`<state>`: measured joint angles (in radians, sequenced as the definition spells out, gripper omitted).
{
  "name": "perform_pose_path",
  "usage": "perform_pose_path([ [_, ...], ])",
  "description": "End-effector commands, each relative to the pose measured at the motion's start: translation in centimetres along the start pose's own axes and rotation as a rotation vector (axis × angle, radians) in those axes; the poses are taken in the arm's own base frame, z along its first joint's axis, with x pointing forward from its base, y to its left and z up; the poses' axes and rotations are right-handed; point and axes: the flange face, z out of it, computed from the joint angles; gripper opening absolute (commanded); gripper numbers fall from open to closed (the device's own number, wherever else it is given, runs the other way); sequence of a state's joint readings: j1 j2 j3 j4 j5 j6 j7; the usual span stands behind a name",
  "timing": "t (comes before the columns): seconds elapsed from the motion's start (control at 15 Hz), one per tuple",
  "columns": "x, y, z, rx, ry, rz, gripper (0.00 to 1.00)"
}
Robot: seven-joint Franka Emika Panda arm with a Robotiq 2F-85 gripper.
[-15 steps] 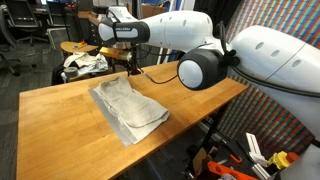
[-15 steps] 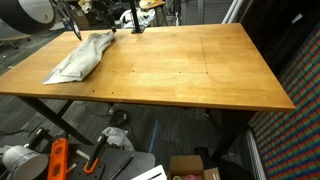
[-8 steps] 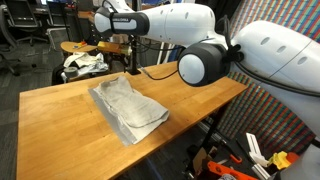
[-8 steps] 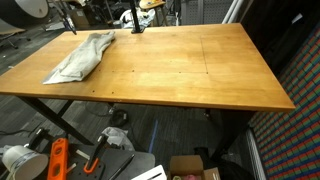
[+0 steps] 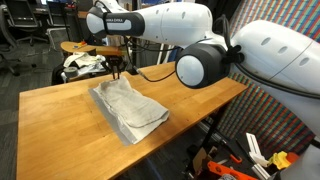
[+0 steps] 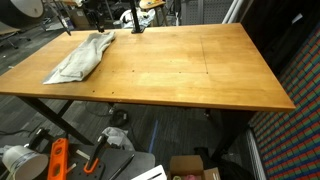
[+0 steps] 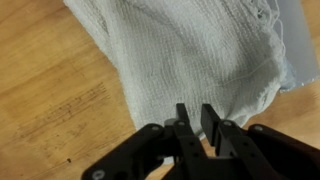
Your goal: Fold the cloth on the table
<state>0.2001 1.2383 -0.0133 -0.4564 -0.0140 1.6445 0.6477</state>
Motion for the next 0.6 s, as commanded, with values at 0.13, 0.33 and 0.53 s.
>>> perform_pose_path([
  [0.13, 0.3, -0.5, 2.7, -0.004, 0.026, -0.092, 0.13],
  [0.33, 0.6, -0.3, 4.8, -0.039, 0.048, -0.155, 0.15],
  [0.53, 0.9, 0.0, 5.5, -0.102, 0.075, -0.27, 0.16],
])
